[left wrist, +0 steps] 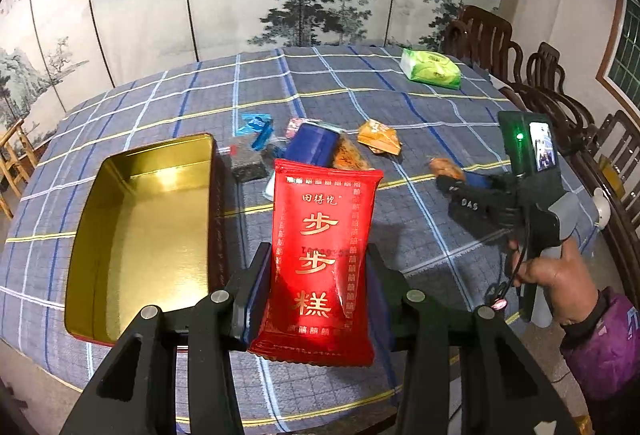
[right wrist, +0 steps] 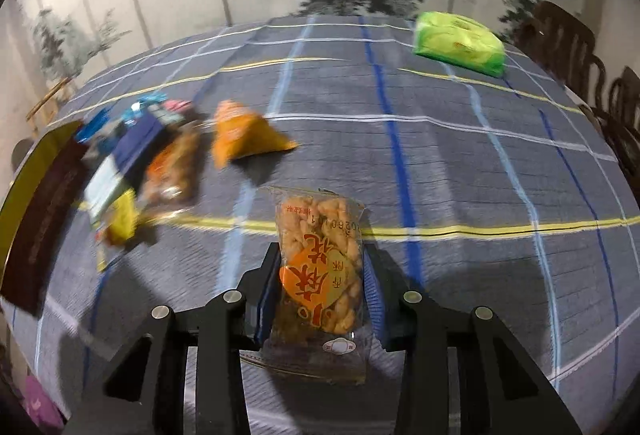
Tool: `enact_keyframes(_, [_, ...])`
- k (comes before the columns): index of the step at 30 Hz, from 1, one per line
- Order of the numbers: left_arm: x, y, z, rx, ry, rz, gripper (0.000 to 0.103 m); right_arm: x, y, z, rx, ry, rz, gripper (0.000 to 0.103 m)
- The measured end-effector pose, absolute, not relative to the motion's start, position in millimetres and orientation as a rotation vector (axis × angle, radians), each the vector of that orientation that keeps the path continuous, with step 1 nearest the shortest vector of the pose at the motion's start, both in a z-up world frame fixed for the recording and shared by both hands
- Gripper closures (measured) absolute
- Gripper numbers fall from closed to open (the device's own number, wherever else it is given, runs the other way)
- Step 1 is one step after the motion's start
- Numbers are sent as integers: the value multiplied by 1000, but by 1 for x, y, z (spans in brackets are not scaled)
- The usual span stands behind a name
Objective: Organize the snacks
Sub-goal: 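Carry the red packet into the gold tin and release it with the left gripper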
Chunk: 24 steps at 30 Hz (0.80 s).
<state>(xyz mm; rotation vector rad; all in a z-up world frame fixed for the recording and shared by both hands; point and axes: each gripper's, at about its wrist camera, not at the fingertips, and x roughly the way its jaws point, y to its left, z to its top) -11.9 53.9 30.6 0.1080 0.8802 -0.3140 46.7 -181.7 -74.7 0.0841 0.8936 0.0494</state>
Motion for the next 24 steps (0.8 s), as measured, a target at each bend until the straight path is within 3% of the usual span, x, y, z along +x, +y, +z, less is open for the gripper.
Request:
enact_keyframes(16, [-1, 79, 34, 94, 864, -242, 63, 60, -184, -76, 55, 858, -12, 63])
enact_keyframes(24, [42, 122, 29, 122, 874, -142, 63, 60, -183, -76, 55, 858, -12, 63])
